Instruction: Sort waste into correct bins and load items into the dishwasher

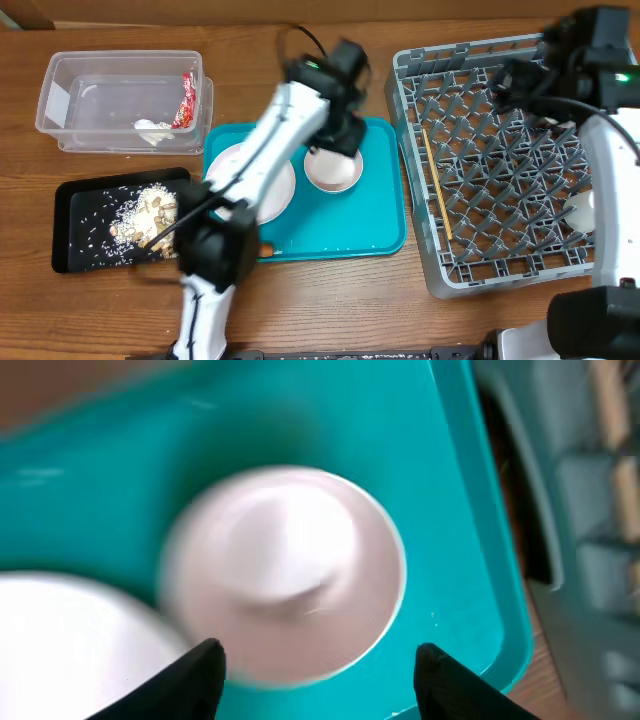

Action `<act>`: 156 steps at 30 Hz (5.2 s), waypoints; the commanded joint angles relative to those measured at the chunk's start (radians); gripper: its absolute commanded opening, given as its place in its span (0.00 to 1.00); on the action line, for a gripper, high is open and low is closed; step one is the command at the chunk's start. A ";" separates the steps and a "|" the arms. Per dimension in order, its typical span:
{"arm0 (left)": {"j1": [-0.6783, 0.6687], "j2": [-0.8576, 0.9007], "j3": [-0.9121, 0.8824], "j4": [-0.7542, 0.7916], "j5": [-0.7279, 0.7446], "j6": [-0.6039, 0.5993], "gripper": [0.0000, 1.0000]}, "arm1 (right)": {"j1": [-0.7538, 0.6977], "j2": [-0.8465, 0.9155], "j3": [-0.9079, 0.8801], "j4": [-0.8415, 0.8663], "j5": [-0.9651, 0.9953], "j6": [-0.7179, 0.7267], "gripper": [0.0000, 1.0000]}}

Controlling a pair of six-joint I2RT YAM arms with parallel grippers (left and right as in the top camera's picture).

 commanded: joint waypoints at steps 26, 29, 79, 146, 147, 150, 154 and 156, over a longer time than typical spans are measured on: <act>0.459 -0.257 0.040 -0.233 -0.135 -0.308 0.86 | 0.483 0.541 0.020 -0.038 -0.068 0.001 0.43; 0.457 -0.257 0.040 -0.239 -0.135 -0.308 0.86 | 0.483 0.547 0.020 -0.040 -0.068 0.001 0.11; 0.457 -0.257 0.040 -0.242 -0.127 -0.308 0.82 | 0.088 0.199 -0.317 0.202 1.065 0.469 0.04; 0.457 -0.257 0.040 -0.299 -0.139 -0.308 0.87 | 0.170 -0.002 -0.023 0.040 0.072 -0.040 0.80; 0.457 -0.257 0.040 -0.304 -0.140 -0.307 0.87 | 0.171 -0.003 -0.004 0.041 -0.054 -0.055 0.80; 0.458 -0.257 0.040 -0.327 -0.163 -0.308 0.87 | 0.191 0.001 0.001 0.055 -0.244 -0.055 0.78; 0.460 -0.257 0.040 -0.381 -0.223 -0.326 0.89 | 0.279 0.045 0.001 0.055 -0.266 -0.052 0.78; 0.474 -0.258 0.040 -0.417 -0.267 -0.361 0.91 | 0.339 0.084 0.001 0.055 -0.266 -0.052 0.78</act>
